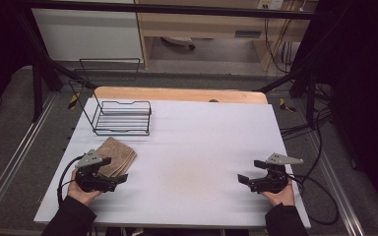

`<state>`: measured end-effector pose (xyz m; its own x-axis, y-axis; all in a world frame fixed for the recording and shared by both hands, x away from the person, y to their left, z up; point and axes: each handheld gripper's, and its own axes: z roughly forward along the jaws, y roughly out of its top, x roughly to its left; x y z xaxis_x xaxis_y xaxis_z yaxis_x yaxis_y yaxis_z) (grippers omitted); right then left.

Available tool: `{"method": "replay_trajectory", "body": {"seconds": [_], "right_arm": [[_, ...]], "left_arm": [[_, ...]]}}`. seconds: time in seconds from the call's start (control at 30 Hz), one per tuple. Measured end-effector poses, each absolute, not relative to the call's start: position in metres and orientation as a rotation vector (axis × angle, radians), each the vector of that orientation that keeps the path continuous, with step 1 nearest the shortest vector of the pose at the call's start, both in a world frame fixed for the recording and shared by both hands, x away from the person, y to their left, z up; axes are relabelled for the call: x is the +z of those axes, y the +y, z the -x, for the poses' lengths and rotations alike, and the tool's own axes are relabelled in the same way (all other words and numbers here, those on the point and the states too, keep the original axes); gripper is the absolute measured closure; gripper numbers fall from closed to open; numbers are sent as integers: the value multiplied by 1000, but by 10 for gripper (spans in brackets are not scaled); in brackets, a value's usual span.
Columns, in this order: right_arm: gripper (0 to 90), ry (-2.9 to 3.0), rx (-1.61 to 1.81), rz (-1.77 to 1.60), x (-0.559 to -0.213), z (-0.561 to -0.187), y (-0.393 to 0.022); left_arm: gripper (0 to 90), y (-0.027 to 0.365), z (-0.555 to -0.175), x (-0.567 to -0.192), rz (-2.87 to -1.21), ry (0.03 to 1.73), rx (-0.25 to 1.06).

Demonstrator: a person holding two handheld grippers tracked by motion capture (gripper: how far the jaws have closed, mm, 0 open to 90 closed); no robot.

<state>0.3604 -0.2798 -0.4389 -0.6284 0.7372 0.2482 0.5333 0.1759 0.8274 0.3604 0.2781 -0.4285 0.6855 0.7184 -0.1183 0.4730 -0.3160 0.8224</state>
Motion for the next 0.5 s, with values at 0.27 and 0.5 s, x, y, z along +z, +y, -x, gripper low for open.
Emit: {"method": "replay_trajectory", "body": {"seconds": [0.27, 0.5], "right_arm": [[5, 2255, 1427, -1227, -440, -360, -279], [4, 2254, 1418, -1232, -440, -359, -278]], "left_arm": [[52, 274, -360, -425, -1987, 919, 355], [72, 271, -361, -425, -2007, 922, 365]]}}
